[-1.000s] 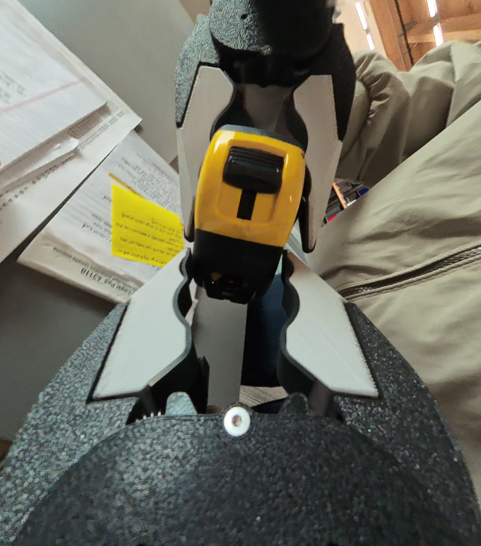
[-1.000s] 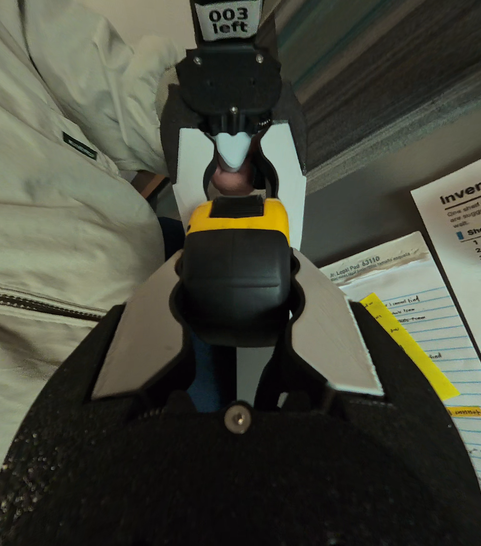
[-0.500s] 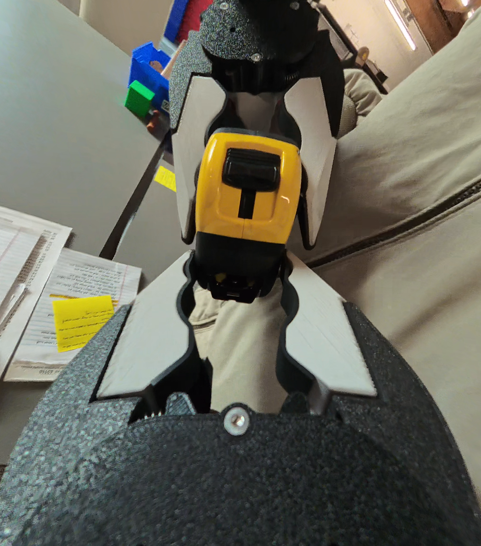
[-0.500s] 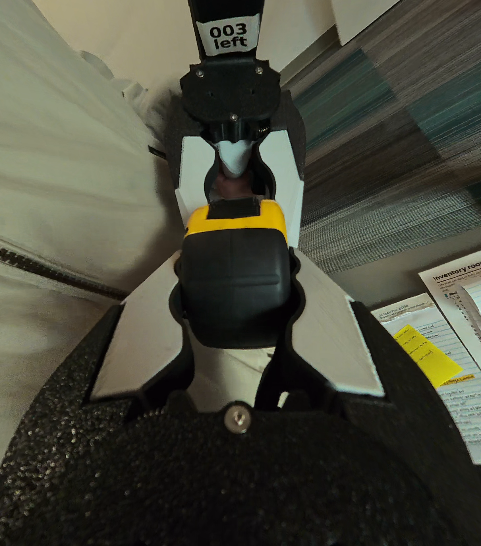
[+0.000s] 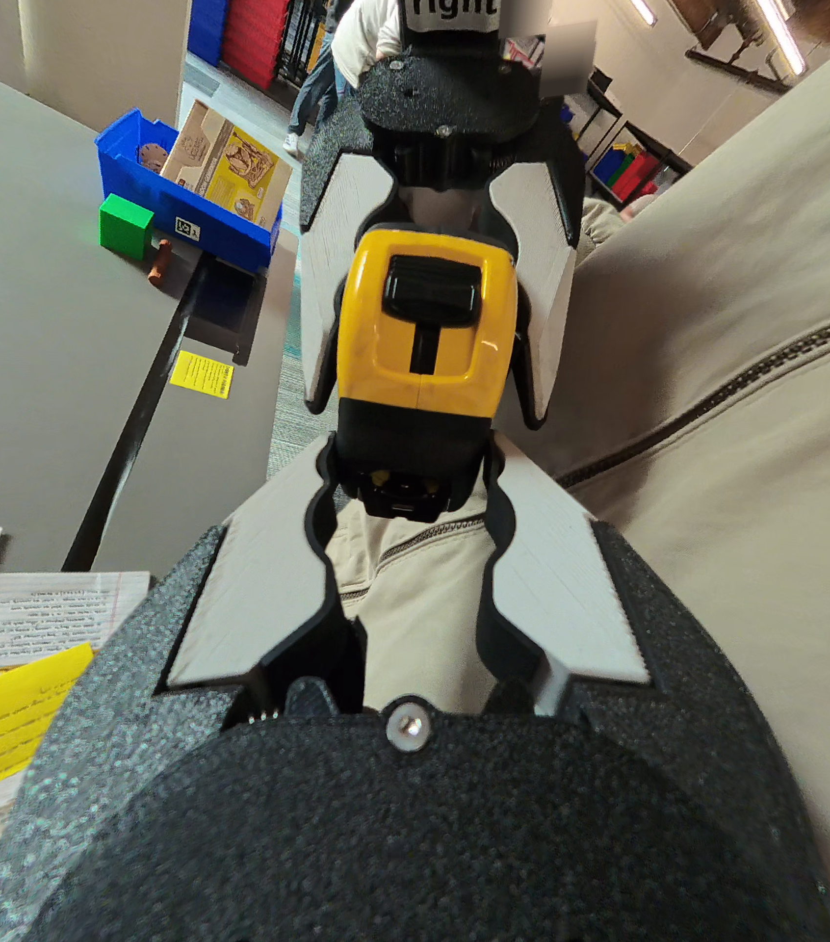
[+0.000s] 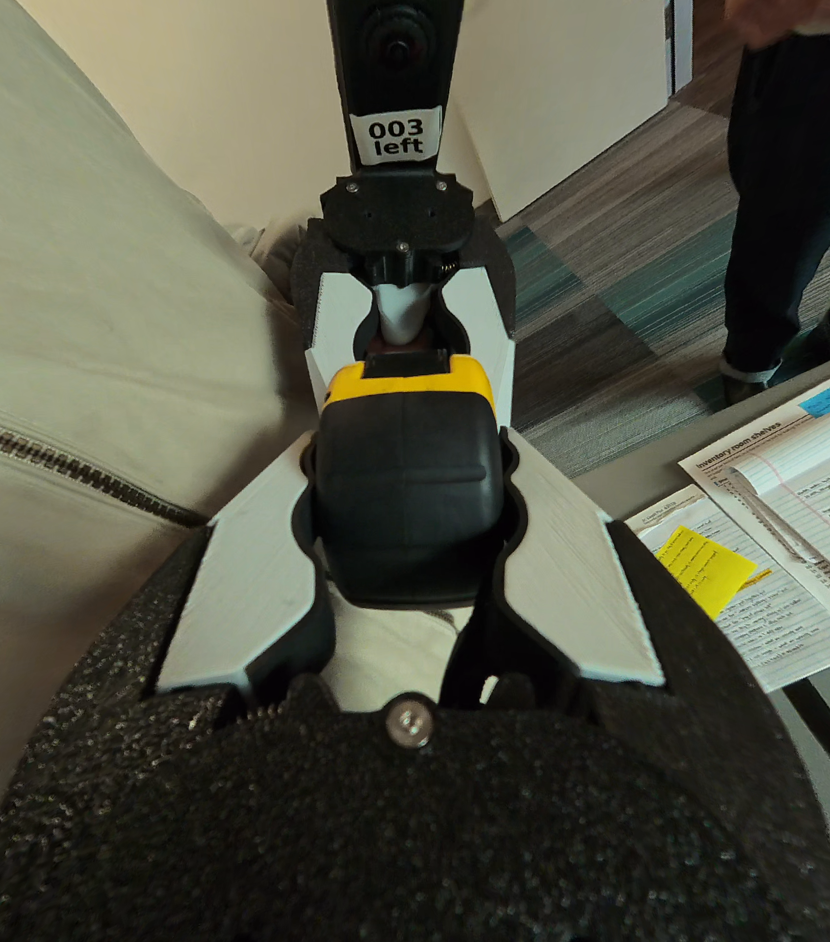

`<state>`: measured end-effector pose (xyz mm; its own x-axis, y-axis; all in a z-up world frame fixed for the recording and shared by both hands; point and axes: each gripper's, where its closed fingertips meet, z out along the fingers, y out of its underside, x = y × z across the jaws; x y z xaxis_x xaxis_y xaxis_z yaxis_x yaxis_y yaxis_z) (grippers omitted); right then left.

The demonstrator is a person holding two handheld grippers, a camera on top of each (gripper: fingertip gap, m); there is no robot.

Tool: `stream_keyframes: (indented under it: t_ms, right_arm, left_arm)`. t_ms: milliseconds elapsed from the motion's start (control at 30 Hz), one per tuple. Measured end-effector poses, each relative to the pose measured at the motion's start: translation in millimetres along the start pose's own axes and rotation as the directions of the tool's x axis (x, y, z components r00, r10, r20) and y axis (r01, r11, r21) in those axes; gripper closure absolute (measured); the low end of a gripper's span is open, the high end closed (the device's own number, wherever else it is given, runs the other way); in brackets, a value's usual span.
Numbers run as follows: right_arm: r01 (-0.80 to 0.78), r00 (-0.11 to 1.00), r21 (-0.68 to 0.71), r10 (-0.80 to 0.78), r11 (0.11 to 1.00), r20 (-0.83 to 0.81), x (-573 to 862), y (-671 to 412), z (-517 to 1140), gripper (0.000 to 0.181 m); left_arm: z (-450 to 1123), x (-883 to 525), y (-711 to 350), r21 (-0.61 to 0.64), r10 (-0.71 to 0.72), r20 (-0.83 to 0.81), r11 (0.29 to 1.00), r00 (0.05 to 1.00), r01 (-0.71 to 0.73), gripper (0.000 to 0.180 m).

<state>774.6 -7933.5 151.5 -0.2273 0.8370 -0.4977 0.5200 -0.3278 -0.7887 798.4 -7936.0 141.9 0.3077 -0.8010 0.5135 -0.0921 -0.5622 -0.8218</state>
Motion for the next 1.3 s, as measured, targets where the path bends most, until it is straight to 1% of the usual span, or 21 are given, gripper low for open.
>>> stream_keyframes:
  t_ms: [167,400,533,633,700,867,1033,1167,1300]
  right_arm:
    - [0.080,0.996,-0.026,-0.079,0.996,0.034,-8,3,-38,0.113]
    - [0.154,0.975,-0.053,-0.143,0.987,0.171,-23,21,-70,0.114]
    - [0.163,0.973,-0.056,-0.152,0.985,0.173,-33,35,-90,0.113]
    - [0.129,0.985,-0.044,-0.123,0.991,0.118,-39,48,-110,0.113]
    - [0.108,0.993,-0.027,-0.106,0.994,0.055,-44,56,-125,0.113]
    - [-0.009,0.989,0.057,0.017,0.998,-0.149,-50,86,-175,0.113]
    - [-0.062,0.929,0.166,0.118,0.984,-0.350,-66,116,-252,0.113]
    - [-0.065,0.873,0.246,0.174,0.967,-0.456,-78,144,-321,0.113]
    - [-0.066,0.821,0.301,0.223,0.951,-0.526,-91,189,-389,0.113]
  left_arm:
    - [32,9,-21,0.000,0.020,0.076,1.000,0.997,-0.020,0.123]
    - [67,23,-27,0.020,-0.024,0.216,1.000,0.976,0.020,0.123]
    - [91,36,-28,0.019,-0.022,0.227,1.000,0.974,0.018,0.123]
    - [114,47,-30,0.019,-0.024,0.164,1.000,0.986,0.021,0.123]
    - [132,53,-30,-0.008,0.007,0.103,1.000,0.995,-0.006,0.123]
    - [192,69,-35,-0.085,0.049,-0.120,0.995,0.992,-0.059,0.123]
    - [269,96,-53,-0.144,0.105,-0.340,0.976,0.935,-0.161,0.123]
    - [338,117,-68,-0.176,0.129,-0.452,0.957,0.883,-0.231,0.123]
    - [415,138,-73,-0.212,0.148,-0.535,0.929,0.832,-0.302,0.123]
